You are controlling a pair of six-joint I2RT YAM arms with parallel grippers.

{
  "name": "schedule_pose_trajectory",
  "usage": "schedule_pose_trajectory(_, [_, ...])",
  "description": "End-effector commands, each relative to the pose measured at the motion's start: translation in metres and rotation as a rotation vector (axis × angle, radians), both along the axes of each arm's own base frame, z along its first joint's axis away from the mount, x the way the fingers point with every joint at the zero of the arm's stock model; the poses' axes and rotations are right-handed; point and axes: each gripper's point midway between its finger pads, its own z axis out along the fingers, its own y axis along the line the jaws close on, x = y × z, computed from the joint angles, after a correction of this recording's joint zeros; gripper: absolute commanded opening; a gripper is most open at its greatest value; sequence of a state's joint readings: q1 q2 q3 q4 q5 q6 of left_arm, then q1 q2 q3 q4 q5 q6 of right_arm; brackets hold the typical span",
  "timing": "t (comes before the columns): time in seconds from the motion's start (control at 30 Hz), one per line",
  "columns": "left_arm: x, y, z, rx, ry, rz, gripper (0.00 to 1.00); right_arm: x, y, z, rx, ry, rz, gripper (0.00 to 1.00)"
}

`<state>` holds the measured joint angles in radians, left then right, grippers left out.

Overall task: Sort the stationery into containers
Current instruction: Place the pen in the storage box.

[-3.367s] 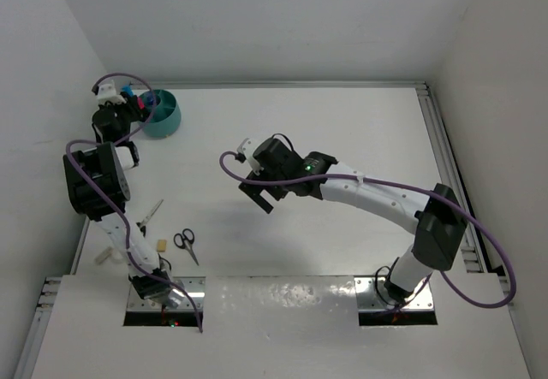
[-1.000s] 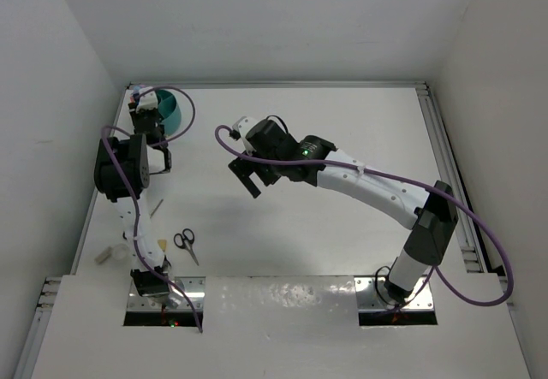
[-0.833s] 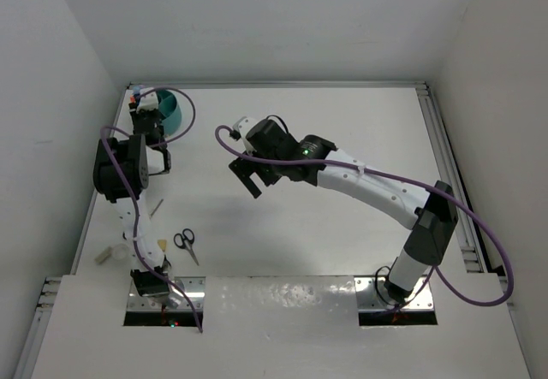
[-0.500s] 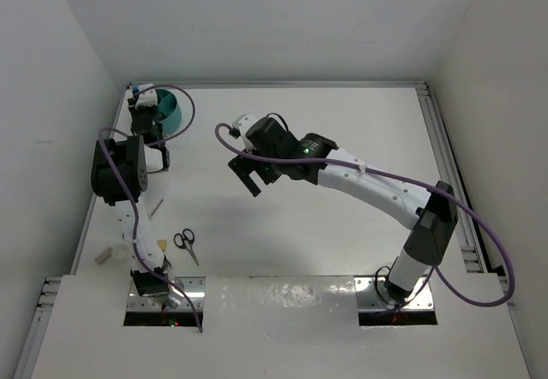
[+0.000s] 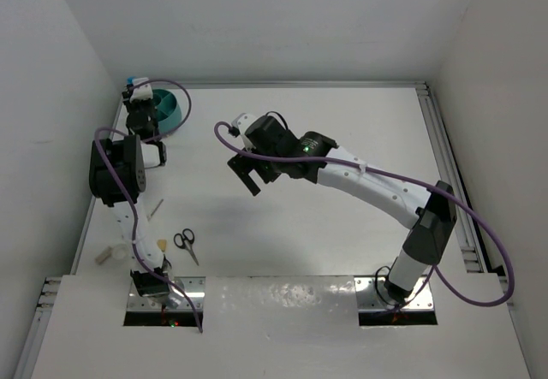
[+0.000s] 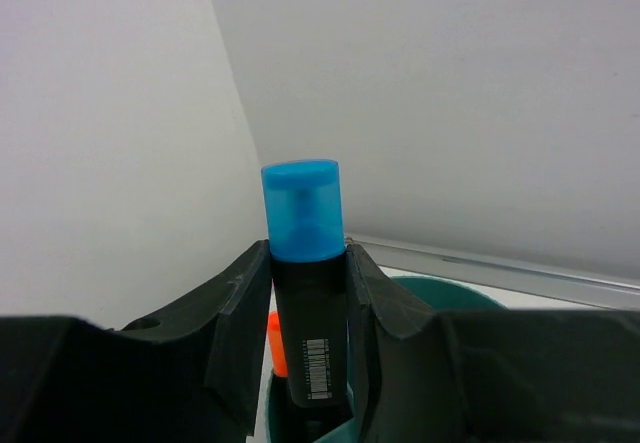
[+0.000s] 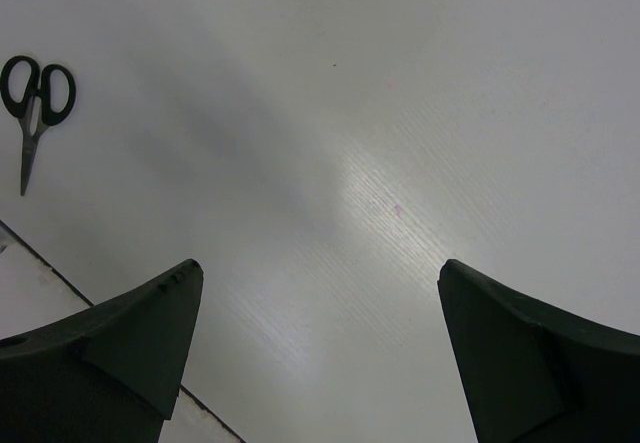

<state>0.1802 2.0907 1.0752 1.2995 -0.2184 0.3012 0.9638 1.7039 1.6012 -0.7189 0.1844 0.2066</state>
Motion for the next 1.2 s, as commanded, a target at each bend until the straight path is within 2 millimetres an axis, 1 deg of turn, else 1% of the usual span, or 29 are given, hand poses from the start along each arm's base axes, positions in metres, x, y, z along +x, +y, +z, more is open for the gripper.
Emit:
schedule_pose_trajectory(0.0, [-0.01, 0.008, 0.063, 0.06, -0.258, 0.0, 0.0, 0.007, 0.005, 0.015, 0.022, -0.034, -0.012, 0.99])
schedule_pose_trajectory(0.13, [-0.008, 0.008, 0.061, 0.05, -0.262, -0.024, 0.0, 0.009, 0.008, 0.016, 0.024, -0.031, -0.012, 0.99])
schedule_pose_trajectory(0.2, [-0.007, 0.01, 0.048, 0.035, -0.251, -0.032, 0.0, 0.01, 0.009, 0.017, 0.02, -0.031, -0.01, 0.99])
schedule_pose_trajectory(0.23, [-0.01, 0.01, 0.049, 0.034, -0.267, -0.042, 0.0, 0.01, 0.008, 0.018, 0.016, -0.031, -0.012, 0.99])
schedule_pose_trajectory(0.3, [-0.01, 0.007, 0.036, 0.048, -0.253, -0.067, 0.0, 0.01, 0.008, 0.018, 0.014, -0.031, -0.009, 0.99])
schedule_pose_trajectory(0.33, [-0.013, 0.006, 0.038, 0.065, -0.273, -0.069, 0.0, 0.009, 0.007, 0.017, 0.009, -0.03, -0.008, 0.99])
schedule_pose_trajectory(0.37, [-0.012, 0.004, 0.032, 0.073, -0.266, -0.078, 0.0, 0.01, 0.006, 0.017, 0.01, -0.032, -0.012, 0.99])
schedule_pose_trajectory(0.43, [-0.01, 0.006, 0.027, 0.081, -0.271, -0.081, 0.0, 0.01, 0.008, 0.018, 0.011, -0.031, -0.009, 0.99])
schedule_pose_trajectory(0.53, [-0.009, 0.007, 0.029, 0.084, -0.302, -0.095, 0.0, 0.011, 0.008, 0.021, 0.01, -0.03, -0.01, 0.99])
schedule_pose_trajectory(0.73, [-0.014, 0.01, 0.025, 0.082, -0.34, -0.11, 0.0, 0.01, 0.007, 0.02, 0.003, -0.027, -0.012, 0.99])
schedule_pose_trajectory(0.77, [-0.017, 0.01, 0.03, 0.096, -0.368, -0.112, 0.0, 0.01, 0.007, 0.021, 0.007, -0.03, -0.012, 0.99])
schedule_pose_trajectory(0.8, [-0.018, 0.008, 0.03, 0.106, -0.375, -0.12, 0.0, 0.01, 0.008, 0.02, 0.007, -0.028, -0.011, 0.99])
schedule_pose_trajectory(0.9, [-0.018, 0.007, 0.026, 0.128, -0.377, -0.128, 0.0, 0.011, 0.009, 0.018, -0.001, -0.024, -0.009, 0.99])
schedule_pose_trajectory(0.97, [-0.018, 0.007, 0.021, 0.114, -0.361, -0.129, 0.0, 0.011, 0.009, 0.019, -0.002, -0.026, -0.007, 0.99])
schedule_pose_trajectory(1.03, [-0.017, 0.007, 0.019, 0.102, -0.352, -0.137, 0.0, 0.011, 0.008, 0.017, -0.006, -0.023, -0.009, 0.99])
schedule_pose_trajectory(1.07, [-0.017, 0.006, 0.016, 0.096, -0.34, -0.14, 0.02, 0.01, 0.008, 0.017, -0.003, -0.022, -0.007, 0.99])
schedule_pose_trajectory(1.1, [-0.017, 0.006, 0.019, 0.092, -0.346, -0.14, 0.13, 0.01, 0.008, 0.016, -0.004, -0.023, -0.006, 0.99])
schedule_pose_trajectory(1.17, [-0.017, 0.006, 0.021, 0.084, -0.344, -0.14, 0.24, 0.01, 0.007, 0.015, -0.006, -0.021, -0.007, 0.99])
